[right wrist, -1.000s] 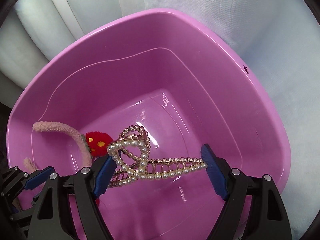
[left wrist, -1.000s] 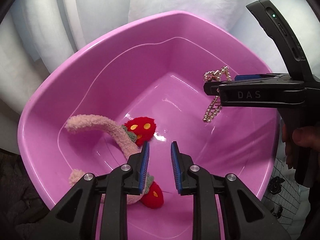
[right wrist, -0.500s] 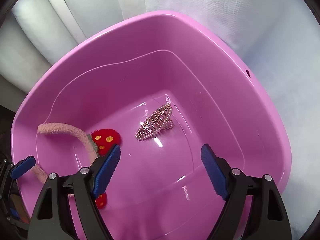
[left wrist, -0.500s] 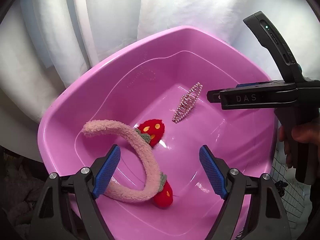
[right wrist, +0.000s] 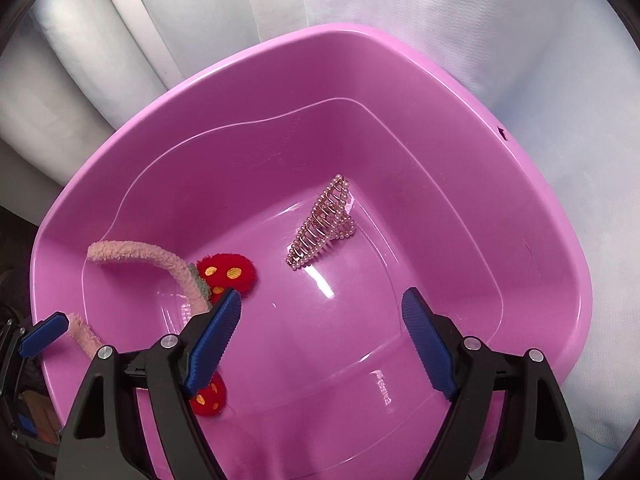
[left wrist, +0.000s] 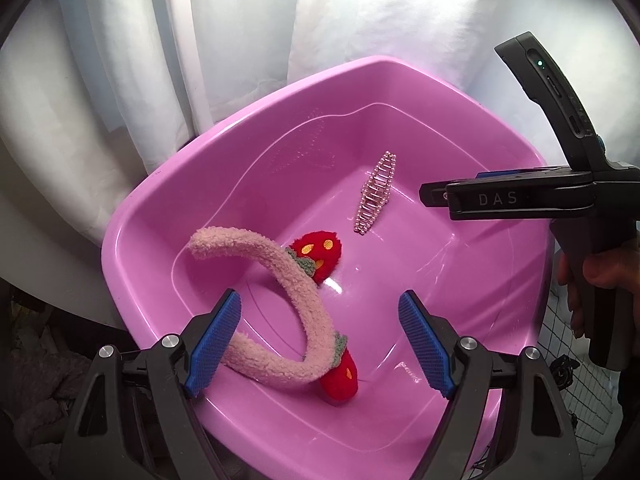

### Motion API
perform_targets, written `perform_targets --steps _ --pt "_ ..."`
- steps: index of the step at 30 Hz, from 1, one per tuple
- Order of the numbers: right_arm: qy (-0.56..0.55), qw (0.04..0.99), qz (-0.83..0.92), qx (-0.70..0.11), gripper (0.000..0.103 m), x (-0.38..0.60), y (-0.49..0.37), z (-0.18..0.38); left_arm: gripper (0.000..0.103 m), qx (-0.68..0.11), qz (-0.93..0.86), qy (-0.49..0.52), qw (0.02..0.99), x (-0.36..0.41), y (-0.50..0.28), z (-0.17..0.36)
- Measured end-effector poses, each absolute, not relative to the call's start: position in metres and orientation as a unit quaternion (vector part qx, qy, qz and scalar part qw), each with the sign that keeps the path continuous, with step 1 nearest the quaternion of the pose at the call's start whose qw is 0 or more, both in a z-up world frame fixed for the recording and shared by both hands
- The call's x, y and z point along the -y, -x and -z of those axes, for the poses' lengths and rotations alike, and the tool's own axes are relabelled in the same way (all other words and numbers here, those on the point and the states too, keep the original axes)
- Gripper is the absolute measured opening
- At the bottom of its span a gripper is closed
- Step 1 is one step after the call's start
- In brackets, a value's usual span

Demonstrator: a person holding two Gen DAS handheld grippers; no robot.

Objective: Organize jewelry
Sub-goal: 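Withdraw both grippers from the tub back over the table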

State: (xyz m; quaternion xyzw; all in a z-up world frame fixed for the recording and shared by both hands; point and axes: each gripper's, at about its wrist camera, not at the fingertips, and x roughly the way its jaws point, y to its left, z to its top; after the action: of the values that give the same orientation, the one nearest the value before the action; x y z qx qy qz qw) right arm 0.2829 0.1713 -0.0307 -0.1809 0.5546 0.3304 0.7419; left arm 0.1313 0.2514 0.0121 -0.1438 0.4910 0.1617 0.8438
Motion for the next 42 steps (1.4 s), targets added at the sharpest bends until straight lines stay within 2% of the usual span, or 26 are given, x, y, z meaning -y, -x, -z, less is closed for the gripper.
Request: perform_targets --steps 17,23,32,42 --pt "0.149 0.773 -0.333 -0.52 0.079 -0.146 -0.257 -0.004 0.08 -0.469 -0.161 0.14 0.857 -0.245 -0.096 -0.034" --pt "0.097 0.798 -0.331 -0.494 0.079 -0.115 -0.224 -0.016 0.08 -0.45 -0.174 0.122 0.867 -0.241 -0.082 -0.045" --pt "0.02 0.848 -0.292 -0.443 0.079 -0.042 -0.165 -0.026 0.084 -0.42 -0.14 0.089 0.892 -0.216 -0.071 -0.06" --pt "-0.038 0.882 -0.195 -0.427 0.08 0.089 -0.103 -0.006 0.09 -0.402 -0.061 0.077 0.91 -0.145 -0.071 -0.064"
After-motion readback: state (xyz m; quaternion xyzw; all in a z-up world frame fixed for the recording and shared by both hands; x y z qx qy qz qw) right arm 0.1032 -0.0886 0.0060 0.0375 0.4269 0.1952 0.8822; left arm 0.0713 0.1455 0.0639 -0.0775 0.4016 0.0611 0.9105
